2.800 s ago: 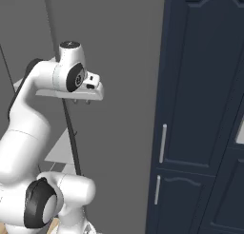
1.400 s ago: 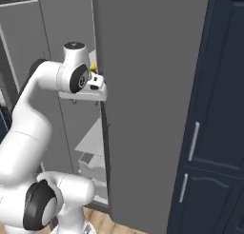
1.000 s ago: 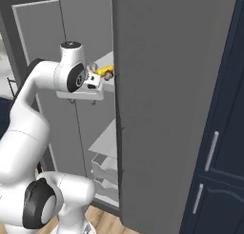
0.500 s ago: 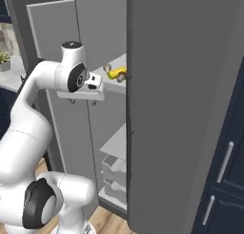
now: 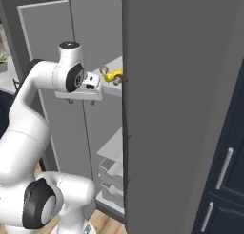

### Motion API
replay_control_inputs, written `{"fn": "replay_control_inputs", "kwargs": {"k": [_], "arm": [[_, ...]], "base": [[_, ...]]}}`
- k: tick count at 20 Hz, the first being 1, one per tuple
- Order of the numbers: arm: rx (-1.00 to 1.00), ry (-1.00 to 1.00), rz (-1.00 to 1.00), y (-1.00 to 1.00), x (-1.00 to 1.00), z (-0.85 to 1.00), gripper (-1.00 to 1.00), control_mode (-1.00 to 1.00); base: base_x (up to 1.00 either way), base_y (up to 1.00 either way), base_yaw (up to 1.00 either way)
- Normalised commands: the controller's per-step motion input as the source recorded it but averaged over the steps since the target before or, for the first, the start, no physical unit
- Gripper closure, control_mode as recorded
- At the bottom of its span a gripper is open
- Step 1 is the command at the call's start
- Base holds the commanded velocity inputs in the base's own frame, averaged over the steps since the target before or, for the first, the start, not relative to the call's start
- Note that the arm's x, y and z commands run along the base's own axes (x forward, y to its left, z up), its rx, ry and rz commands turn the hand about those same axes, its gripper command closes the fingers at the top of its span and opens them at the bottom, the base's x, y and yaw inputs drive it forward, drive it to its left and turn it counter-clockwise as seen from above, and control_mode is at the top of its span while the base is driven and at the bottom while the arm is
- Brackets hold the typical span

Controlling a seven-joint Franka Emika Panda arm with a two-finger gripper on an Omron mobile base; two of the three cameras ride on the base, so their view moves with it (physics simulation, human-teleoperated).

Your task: Take the mushroom, corn, and mushroom from the freezer and place them in the bowl on the counter.

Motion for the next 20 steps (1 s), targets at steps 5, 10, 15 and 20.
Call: {"fn": "replay_control_inputs", "kwargs": {"k": [5, 10, 15, 20], "arm": [[0.0, 0.0, 0.0, 0.0, 0.0, 0.0, -1.0, 1.0], [0.0, 0.0, 0.0, 0.0, 0.0, 0.0, -1.0, 1.0], [0.0, 0.0, 0.0, 0.0, 0.0, 0.0, -1.0, 1.0], [0.0, 0.0, 0.0, 0.0, 0.0, 0.0, -1.0, 1.0]], "base": [[0.4, 0.11, 0.0], [0.2, 0.17, 0.0], [0.33, 0.15, 0.0], [0.3, 0.04, 0.0]]}}
